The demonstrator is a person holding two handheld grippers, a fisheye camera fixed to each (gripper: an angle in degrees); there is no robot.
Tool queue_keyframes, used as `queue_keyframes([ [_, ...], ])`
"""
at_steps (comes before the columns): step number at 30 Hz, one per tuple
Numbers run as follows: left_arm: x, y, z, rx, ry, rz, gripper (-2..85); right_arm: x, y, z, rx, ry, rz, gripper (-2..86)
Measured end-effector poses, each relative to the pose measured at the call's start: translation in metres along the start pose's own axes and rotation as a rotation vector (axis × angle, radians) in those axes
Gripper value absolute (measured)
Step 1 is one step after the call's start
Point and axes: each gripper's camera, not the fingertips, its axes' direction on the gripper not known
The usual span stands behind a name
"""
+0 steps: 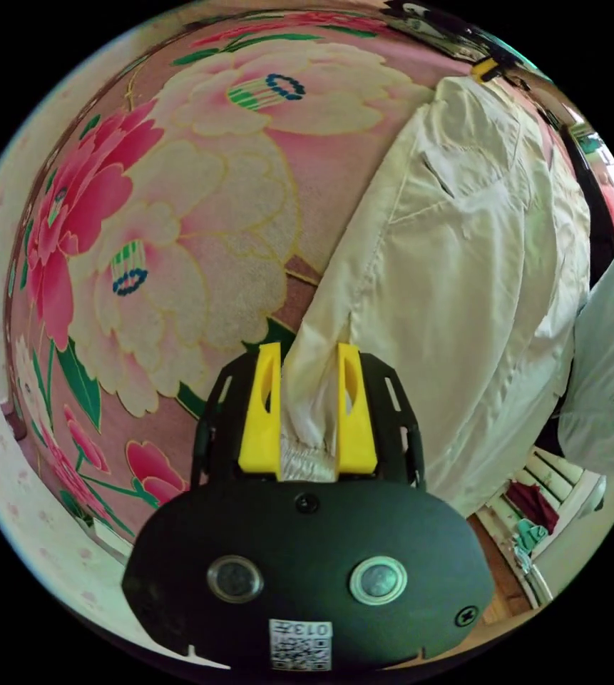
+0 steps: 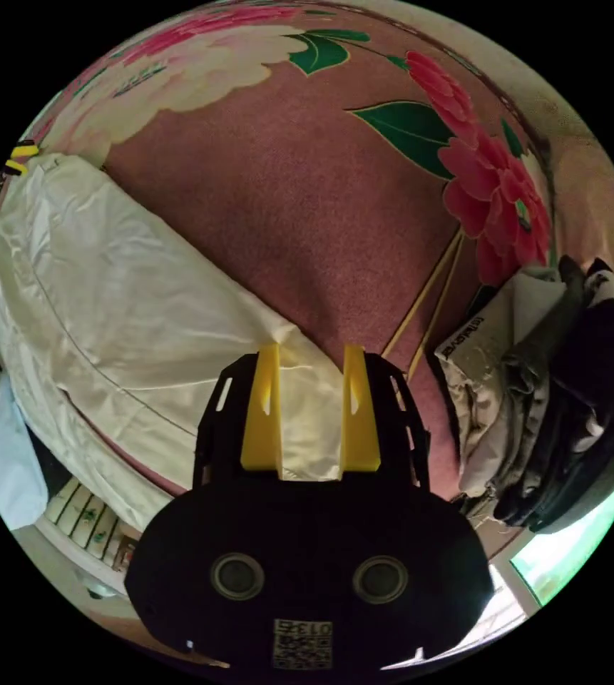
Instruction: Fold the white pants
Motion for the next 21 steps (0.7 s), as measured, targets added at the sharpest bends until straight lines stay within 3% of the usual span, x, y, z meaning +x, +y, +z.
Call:
queue_keyframes([
  [5, 0.026, -0.018, 0.002, -0.024, 0.075, -0.082, 2.3, -0.027, 0.012, -0.014, -0.036, 0.056, -0.041, 1.3],
  [10, 0.075, -0.016, -0.028, 0.026, -0.054, -0.181, 1.0, -0.061, 0.059, -0.060, 0.054, 0.225, 0.035, 0.3],
  [15, 0.167, 0.039, -0.103, 0.254, -0.202, -0.216, 0.7, -0.115, 0.209, -0.158, 0.367, 0.368, 0.104, 0.4],
  [18, 0.242, 0.072, -0.123, 0.308, -0.311, -0.185, 0.7, -0.164, 0.319, -0.191, 0.499, 0.494, 0.170, 0.6],
  [21, 0.313, 0.098, -0.113, 0.292, -0.320, -0.196, 0.7, -0.206, 0.420, -0.187, 0.557, 0.488, 0.336, 0.8],
])
